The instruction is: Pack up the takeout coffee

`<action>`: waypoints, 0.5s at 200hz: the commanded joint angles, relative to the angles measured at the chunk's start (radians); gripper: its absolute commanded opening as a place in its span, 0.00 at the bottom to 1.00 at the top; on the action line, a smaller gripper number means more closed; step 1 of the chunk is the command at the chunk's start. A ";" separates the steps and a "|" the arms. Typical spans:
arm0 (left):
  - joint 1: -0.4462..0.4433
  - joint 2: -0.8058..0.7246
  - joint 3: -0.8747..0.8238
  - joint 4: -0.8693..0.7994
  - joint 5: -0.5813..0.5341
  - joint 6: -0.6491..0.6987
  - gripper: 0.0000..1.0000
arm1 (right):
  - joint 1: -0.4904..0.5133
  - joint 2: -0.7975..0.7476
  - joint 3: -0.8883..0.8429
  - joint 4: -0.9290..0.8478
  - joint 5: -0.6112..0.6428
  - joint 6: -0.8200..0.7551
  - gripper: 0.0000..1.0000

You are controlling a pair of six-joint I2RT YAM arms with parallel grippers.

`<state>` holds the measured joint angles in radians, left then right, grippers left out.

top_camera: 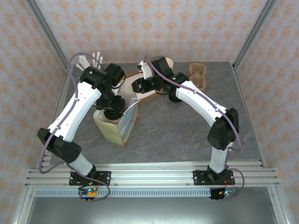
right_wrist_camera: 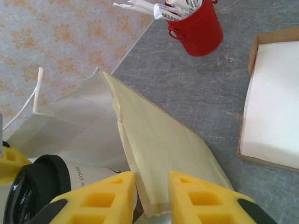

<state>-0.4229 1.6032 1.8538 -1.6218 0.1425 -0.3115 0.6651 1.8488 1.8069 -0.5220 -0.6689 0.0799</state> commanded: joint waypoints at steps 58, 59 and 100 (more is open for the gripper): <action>0.005 -0.042 -0.039 -0.059 0.002 0.030 0.33 | 0.006 0.014 0.045 -0.041 0.064 -0.021 0.21; 0.005 -0.042 -0.039 -0.058 0.002 0.030 0.33 | 0.006 0.013 0.045 -0.041 0.064 -0.021 0.21; 0.005 -0.030 -0.058 -0.055 0.012 0.037 0.33 | 0.012 0.012 0.042 -0.035 0.080 -0.034 0.20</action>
<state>-0.4229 1.5906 1.8095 -1.6222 0.1505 -0.2996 0.6682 1.8503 1.8183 -0.5388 -0.6239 0.0727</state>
